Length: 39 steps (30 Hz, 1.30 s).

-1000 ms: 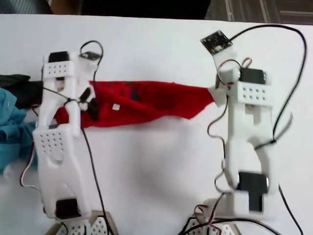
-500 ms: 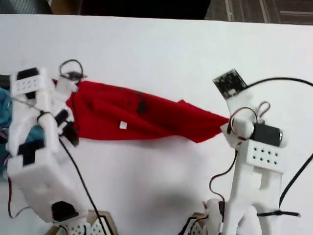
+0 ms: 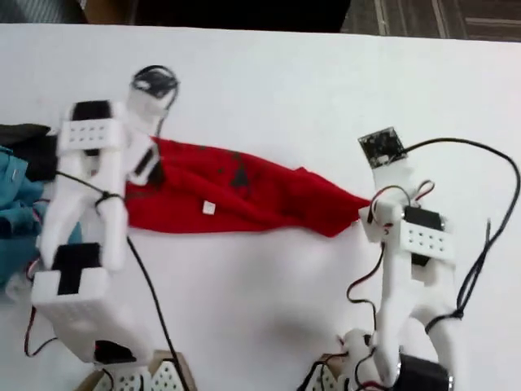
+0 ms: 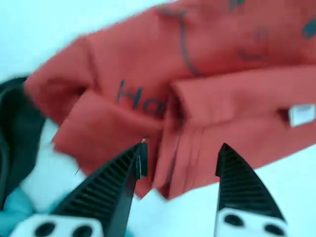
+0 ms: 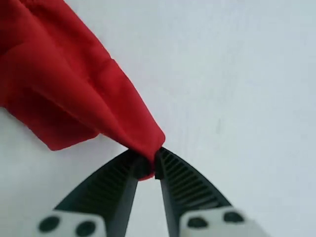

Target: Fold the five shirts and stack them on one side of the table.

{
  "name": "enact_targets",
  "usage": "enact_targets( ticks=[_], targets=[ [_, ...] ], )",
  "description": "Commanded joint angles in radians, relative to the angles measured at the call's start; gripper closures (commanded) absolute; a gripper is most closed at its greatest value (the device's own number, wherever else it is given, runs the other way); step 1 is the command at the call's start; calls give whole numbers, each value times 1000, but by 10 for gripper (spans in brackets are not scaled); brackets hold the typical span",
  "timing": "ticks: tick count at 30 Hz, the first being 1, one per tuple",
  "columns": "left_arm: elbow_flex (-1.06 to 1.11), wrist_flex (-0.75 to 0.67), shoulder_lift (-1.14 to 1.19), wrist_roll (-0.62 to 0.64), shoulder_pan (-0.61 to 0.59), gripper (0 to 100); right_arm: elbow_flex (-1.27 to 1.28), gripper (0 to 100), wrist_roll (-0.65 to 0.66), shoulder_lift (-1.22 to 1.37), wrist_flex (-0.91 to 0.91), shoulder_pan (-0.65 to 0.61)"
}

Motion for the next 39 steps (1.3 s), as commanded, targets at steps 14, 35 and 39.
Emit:
enact_targets(
  ticks=[14,35,39],
  targets=[
    [-110,-278,149,313,40,758,44,978,-15,223,-182,-130],
    [-329,-95,216,118,87,757,43,978,-11,254,-183,-196],
    [-325,-147,218,21,101,758,43,978,-11,254,-183,-196]
  ],
)
